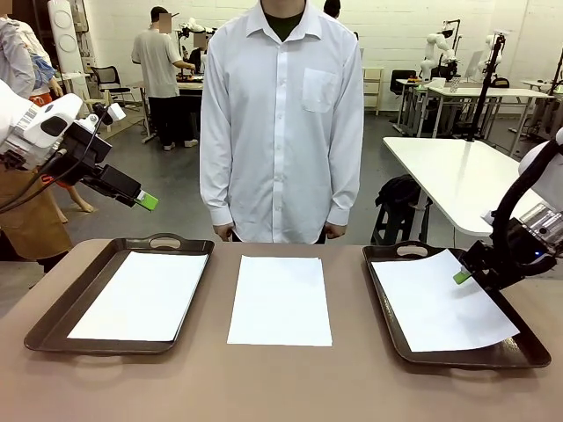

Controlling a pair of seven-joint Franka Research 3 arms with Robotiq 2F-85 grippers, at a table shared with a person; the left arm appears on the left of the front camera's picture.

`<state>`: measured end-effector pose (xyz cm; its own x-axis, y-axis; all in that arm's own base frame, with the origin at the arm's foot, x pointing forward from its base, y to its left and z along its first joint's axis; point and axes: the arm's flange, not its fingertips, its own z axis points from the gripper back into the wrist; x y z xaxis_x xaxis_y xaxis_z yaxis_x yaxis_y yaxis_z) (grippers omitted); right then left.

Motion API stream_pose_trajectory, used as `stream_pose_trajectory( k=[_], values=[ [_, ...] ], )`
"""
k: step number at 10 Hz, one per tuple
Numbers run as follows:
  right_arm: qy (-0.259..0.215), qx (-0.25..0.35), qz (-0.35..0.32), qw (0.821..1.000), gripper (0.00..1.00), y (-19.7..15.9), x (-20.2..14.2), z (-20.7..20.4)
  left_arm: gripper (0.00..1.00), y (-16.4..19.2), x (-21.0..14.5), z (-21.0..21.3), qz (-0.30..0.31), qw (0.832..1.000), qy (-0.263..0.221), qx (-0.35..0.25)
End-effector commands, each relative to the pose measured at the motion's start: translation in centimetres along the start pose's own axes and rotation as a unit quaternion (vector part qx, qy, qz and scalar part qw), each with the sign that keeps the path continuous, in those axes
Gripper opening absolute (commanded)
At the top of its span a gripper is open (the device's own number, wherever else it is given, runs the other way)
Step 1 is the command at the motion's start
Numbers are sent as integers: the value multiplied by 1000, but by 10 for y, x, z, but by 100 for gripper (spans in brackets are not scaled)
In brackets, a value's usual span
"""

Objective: Sort the A4 documents.
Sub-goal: Place the A4 Paper in the designated Handle tray.

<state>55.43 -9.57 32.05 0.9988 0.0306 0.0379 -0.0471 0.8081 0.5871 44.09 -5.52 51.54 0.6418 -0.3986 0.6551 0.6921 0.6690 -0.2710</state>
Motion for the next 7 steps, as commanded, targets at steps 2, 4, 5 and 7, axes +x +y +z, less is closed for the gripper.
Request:
stream_pose_trajectory(
  k=[2,4,5,7],
  values=[
    [-5,-34,-15,999,90,5,-9,6,100,0,0,0,0,1000,-1,0],
    [-9,-39,-16,999,100,5,-11,11,100,0,0,0,0,1000,-1,0],
    [-11,-41,-16,999,100,5,-12,14,100,0,0,0,0,1000,-1,0],
    [-12,-30,-15,999,100,8,-8,11,100,0,0,0,0,1000,-1,0]
  ],
)
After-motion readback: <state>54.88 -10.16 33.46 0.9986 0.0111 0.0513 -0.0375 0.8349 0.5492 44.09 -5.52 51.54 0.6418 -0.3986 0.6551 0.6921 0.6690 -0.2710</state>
